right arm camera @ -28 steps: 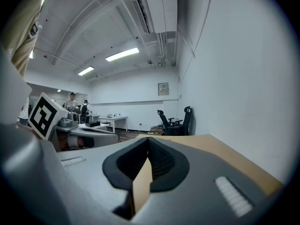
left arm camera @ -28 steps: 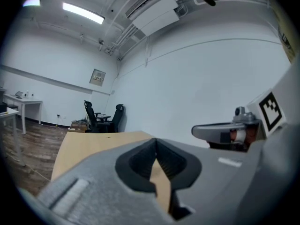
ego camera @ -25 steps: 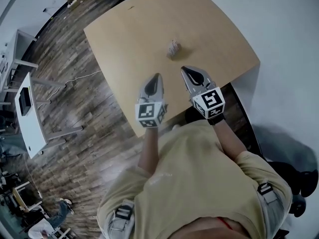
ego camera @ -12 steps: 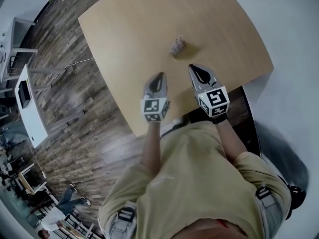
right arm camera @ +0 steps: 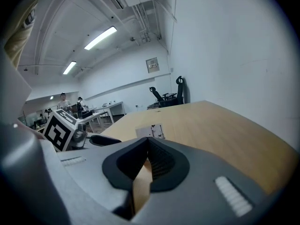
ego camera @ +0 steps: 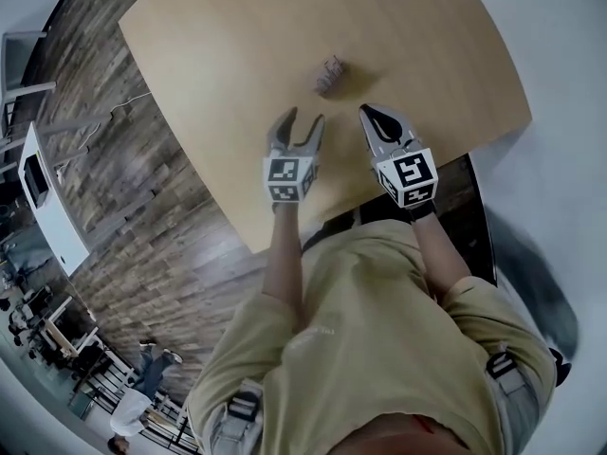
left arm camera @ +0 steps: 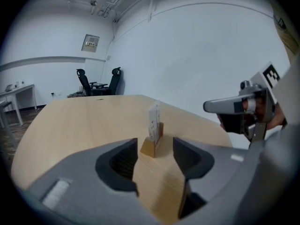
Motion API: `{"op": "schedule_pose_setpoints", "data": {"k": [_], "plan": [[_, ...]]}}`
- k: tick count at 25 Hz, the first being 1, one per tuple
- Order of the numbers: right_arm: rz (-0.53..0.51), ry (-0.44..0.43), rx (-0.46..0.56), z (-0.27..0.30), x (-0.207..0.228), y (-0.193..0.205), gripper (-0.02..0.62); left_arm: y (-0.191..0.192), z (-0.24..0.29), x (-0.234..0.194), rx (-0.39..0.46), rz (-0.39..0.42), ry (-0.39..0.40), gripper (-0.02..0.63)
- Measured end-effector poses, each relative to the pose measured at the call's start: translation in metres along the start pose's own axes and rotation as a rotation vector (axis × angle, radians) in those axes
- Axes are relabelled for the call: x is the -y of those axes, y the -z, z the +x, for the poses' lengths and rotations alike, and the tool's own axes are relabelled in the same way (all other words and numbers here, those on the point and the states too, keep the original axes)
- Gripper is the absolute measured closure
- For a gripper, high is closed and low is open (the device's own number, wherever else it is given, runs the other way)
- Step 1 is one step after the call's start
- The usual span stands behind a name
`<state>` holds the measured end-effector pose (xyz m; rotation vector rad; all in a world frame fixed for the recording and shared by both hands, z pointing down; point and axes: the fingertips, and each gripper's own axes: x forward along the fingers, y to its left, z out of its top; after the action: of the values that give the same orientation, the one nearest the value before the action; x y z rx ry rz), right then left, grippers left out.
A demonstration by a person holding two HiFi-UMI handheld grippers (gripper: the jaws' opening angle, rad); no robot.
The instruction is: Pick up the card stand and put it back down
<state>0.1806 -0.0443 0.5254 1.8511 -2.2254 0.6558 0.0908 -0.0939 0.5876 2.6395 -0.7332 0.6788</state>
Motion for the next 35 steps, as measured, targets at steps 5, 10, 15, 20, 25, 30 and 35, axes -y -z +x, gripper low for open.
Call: {"op": "schedule_pose_setpoints", "data": {"k": [5, 10, 15, 20, 25, 30, 35], "plan": [[0.037, 0.023, -0.037, 0.020, 0.015, 0.018, 0.589, 0.004, 0.031, -0.023, -0.009, 0.036, 0.016, 0.365], [0.075, 0.044, -0.051, 0.026, 0.036, 0.026, 0.589, 0.000, 0.062, -0.021, -0.030, 0.102, 0.059, 0.344], [0.095, 0.068, -0.057, 0.033, 0.054, 0.021, 0.589, -0.007, 0.091, -0.019, -0.029, 0.123, 0.118, 0.294], [0.120, 0.089, -0.065, 0.035, 0.072, 0.029, 0.589, -0.009, 0.118, -0.008, -0.008, 0.142, 0.143, 0.284], [0.143, 0.091, -0.066, 0.040, 0.080, 0.031, 0.589, -0.004, 0.136, -0.002, -0.030, 0.178, 0.144, 0.319], [0.140, 0.071, -0.073, 0.047, 0.082, 0.034, 0.589, -0.010, 0.150, -0.001, -0.040, 0.226, 0.125, 0.346], [0.140, 0.053, -0.065, 0.052, 0.082, 0.028, 0.589, -0.012, 0.153, -0.003, -0.048, 0.233, 0.123, 0.474]]}}
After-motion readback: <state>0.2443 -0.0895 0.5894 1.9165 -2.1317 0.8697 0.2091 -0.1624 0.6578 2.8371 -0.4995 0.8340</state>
